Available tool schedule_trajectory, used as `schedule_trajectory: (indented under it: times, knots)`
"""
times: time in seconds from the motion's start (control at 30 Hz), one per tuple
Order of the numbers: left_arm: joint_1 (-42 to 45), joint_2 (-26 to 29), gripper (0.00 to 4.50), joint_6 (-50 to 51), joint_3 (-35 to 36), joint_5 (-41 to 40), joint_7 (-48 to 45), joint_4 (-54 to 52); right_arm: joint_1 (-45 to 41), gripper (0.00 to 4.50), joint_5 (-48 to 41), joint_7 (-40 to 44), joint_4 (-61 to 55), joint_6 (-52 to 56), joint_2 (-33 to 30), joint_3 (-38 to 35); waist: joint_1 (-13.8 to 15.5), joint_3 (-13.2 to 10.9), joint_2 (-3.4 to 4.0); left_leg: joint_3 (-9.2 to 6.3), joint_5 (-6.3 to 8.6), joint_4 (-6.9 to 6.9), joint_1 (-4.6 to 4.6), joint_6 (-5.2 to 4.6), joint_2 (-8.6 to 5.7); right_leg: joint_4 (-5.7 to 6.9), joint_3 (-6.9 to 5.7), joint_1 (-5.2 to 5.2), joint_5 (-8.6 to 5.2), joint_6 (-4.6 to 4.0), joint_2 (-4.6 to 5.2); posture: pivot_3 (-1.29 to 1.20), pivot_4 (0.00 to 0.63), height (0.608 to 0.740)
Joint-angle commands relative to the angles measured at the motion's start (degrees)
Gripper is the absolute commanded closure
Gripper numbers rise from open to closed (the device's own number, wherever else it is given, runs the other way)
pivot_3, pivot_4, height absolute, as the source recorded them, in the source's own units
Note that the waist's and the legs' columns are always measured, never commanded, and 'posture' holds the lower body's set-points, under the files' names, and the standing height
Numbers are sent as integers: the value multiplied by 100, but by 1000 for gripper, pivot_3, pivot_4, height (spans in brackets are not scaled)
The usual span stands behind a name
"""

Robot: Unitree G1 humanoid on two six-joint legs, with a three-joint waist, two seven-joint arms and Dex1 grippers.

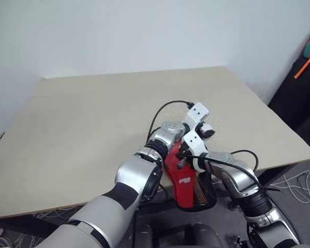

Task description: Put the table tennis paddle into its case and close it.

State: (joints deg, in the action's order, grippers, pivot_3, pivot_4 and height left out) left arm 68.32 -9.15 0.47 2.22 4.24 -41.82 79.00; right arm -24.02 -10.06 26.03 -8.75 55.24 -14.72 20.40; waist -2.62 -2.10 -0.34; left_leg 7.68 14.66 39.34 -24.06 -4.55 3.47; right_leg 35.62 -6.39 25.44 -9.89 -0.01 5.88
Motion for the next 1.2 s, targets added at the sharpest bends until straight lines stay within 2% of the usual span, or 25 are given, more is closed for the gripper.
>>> schedule_trajectory:
  times: [0.03, 0.23, 0.53, 0.73, 0.97, 1.07, 1.2]
  knots:
    - [258, -117, 1664, 108, 283, -479, -733, -459, 128, 4500, 49, 88, 380, 175, -69, 178, -1, 0, 1, -2, -1, 4, -8, -1, 0, 1, 0, 6, 3, 5, -1, 0, 0, 724]
    - [345, 279, 1664, 398, 566, -936, -1712, -691, 156, 4500, -108, 470, 120, -31, -100, 219, -1, -2, 3, -11, -4, 35, -54, -6, 3, 11, -12, 31, 6, 4, -4, 0, 0, 724]
    - [535, 840, 1664, 782, 945, -1573, -2241, -1133, 37, 4500, -120, 781, 171, -397, -101, 181, 0, -4, 7, -28, 1, 50, -54, -13, 2, 7, -29, 14, 5, 5, -1, 0, 0, 724]
    - [608, 1484, 1664, 1117, 1035, -1768, -2354, -1362, -54, 4500, -279, 795, 144, -501, 11, -208, -4, -7, 11, -28, -1, 51, -55, -14, 3, 11, -30, 15, 6, 6, -5, 0, 0, 724]
    - [78, 2559, 1664, 1345, 539, -1487, -2890, -2152, -169, 4500, -522, 854, -6, -628, 13, -751, 1, -11, 15, -27, 0, 55, -58, -12, 2, 10, -31, 14, 6, 7, -5, 0, 0, 724]
    - [-468, 3026, 1625, 1422, 184, -1349, -3259, -2747, -239, 3930, -770, 983, -271, -613, -25, -989, -3, -14, 19, -26, -1, 55, -56, -11, 3, 11, -30, 13, 6, 6, -5, 0, 0, 724]
    - [-1293, 3330, 1625, 1631, -227, -1283, -3484, -3606, -361, 2512, -1233, 1130, -701, -626, -24, -1365, 6, -18, 22, -25, -2, 55, -58, -9, 4, 12, -30, 15, 6, 6, -6, 0, 0, 724]
